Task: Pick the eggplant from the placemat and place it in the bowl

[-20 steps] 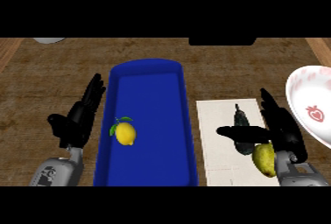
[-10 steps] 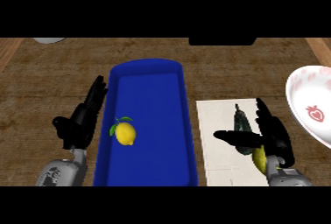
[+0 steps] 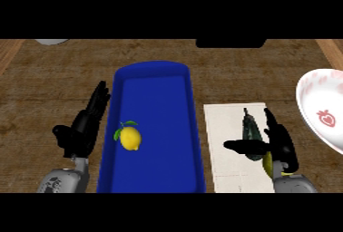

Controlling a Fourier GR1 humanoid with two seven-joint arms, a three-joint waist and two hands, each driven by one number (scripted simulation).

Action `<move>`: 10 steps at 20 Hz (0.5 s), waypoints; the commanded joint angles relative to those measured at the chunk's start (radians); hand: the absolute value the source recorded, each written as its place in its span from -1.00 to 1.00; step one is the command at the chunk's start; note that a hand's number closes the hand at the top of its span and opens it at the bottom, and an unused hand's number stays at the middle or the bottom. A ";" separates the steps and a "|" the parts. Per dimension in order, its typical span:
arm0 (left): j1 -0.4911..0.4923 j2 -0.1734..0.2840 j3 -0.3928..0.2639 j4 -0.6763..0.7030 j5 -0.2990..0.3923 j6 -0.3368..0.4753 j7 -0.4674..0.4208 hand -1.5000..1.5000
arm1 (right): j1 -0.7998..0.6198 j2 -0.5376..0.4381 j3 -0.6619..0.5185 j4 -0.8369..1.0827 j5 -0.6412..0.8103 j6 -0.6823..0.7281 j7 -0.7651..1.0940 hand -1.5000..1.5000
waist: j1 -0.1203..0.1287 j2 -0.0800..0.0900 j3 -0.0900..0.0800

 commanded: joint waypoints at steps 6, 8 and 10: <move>-0.023 -0.017 0.019 0.016 -0.014 -0.008 0.016 0.00 | -0.002 0.031 -0.002 0.097 -0.012 0.035 -0.067 -1.00 | -0.003 0.004 0.004; -0.065 -0.014 0.026 0.009 -0.016 0.006 0.045 0.00 | -0.018 -0.003 0.039 0.125 -0.040 0.121 -0.145 1.00 | -0.001 0.006 0.004; 0.008 -0.015 0.004 -0.026 -0.008 -0.018 0.019 0.00 | -0.048 0.016 0.076 0.179 0.014 0.101 -0.180 1.00 | 0.009 0.005 0.004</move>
